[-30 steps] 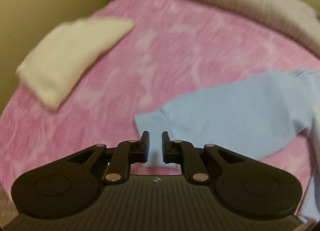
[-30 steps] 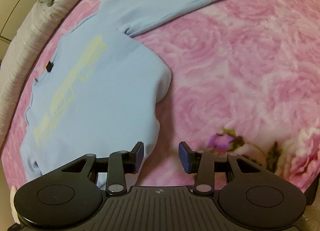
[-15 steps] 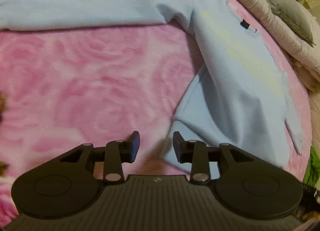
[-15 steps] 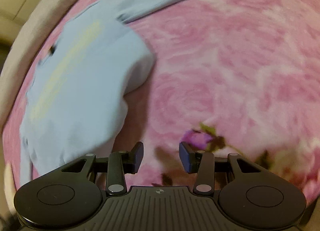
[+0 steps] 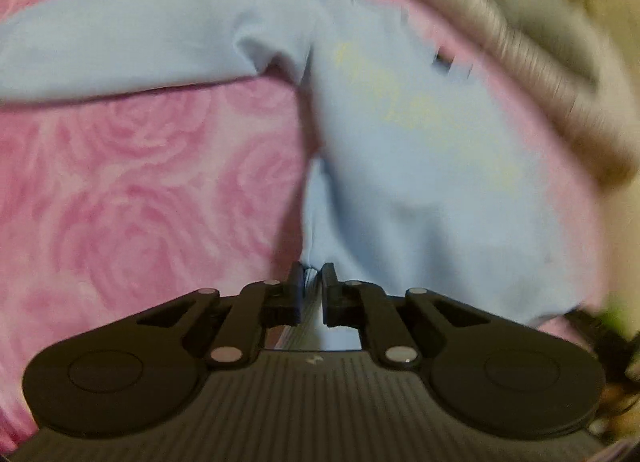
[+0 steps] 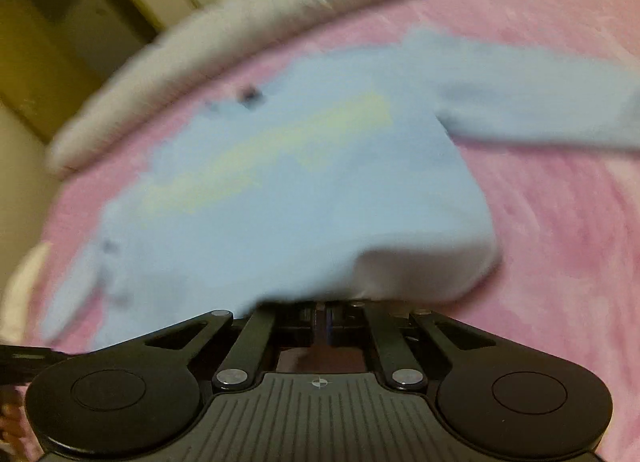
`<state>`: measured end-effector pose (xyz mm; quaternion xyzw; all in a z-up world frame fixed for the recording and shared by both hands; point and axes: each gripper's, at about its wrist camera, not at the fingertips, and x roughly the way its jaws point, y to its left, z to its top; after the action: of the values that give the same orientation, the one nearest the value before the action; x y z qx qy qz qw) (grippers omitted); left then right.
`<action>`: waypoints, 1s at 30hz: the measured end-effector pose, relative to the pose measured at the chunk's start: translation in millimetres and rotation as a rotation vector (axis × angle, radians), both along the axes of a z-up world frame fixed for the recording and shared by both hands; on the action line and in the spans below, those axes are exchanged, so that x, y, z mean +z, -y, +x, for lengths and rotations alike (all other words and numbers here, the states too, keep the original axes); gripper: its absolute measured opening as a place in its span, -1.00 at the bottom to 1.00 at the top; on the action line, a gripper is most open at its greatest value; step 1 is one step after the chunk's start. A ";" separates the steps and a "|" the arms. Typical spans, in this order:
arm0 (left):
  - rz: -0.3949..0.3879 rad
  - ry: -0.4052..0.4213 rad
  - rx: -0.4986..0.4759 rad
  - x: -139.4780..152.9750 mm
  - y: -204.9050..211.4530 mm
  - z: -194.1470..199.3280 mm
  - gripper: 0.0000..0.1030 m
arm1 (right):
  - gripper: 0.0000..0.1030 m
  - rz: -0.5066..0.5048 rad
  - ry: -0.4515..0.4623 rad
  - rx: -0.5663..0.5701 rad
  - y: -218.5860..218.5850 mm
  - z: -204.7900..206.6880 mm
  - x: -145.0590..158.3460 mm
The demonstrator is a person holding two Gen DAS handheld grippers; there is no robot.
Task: Fold clothes
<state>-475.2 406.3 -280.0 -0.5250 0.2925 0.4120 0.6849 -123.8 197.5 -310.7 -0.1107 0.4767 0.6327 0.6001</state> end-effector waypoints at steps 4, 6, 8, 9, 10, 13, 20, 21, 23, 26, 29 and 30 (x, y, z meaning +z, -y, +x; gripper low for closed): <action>0.009 -0.067 0.057 7.5 -2.7 -7.0 -0.89 | -0.83 0.003 0.004 0.075 -30.2 -7.1 24.0; -0.010 -0.134 0.059 -7.3 -10.4 -1.0 -0.88 | -0.59 -0.077 -0.019 0.073 -48.1 -7.7 17.6; -0.038 -0.161 0.071 -22.5 -13.1 1.0 -0.86 | -0.30 -0.141 -0.054 0.047 -50.9 -3.9 2.2; -0.048 -0.174 0.077 -29.1 -13.8 2.5 -0.86 | -0.28 -0.162 -0.061 0.024 -44.5 -0.4 -6.5; -0.055 -0.184 0.077 -34.8 -14.5 4.3 -0.85 | -0.21 -0.181 -0.066 -0.001 -36.1 3.5 -15.4; -0.075 -0.189 0.075 -46.9 -14.8 3.3 -0.83 | -0.10 -0.218 -0.072 -0.060 -13.2 17.0 -37.4; -0.080 -0.174 0.042 -50.1 -14.7 0.0 -0.81 | 0.02 -0.164 -0.029 -0.048 2.6 32.0 -49.8; -0.078 -0.176 0.032 -50.4 -15.0 1.3 -0.81 | 0.04 -0.149 -0.007 -0.030 1.5 30.1 -49.3; -0.066 -0.188 0.006 -53.3 -17.4 5.2 -0.81 | 0.07 -0.111 0.033 0.002 -3.6 23.1 -48.6; -0.043 -0.202 -0.033 -51.5 -18.6 11.1 -0.83 | 0.04 -0.017 0.113 0.056 -13.4 2.3 -42.5; -0.010 -0.205 -0.095 -40.4 -15.7 14.0 -0.87 | -1.00 0.066 0.206 0.111 -21.1 -15.8 -28.0; 0.000 -0.205 -0.113 -35.9 -14.4 14.1 -0.87 | -1.00 0.081 0.209 0.125 -19.6 -17.3 -21.5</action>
<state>-461.1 420.7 -315.9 -0.4629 0.3899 0.4244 0.6735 -141.1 217.1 -332.2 -0.1812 0.3775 0.6727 0.6100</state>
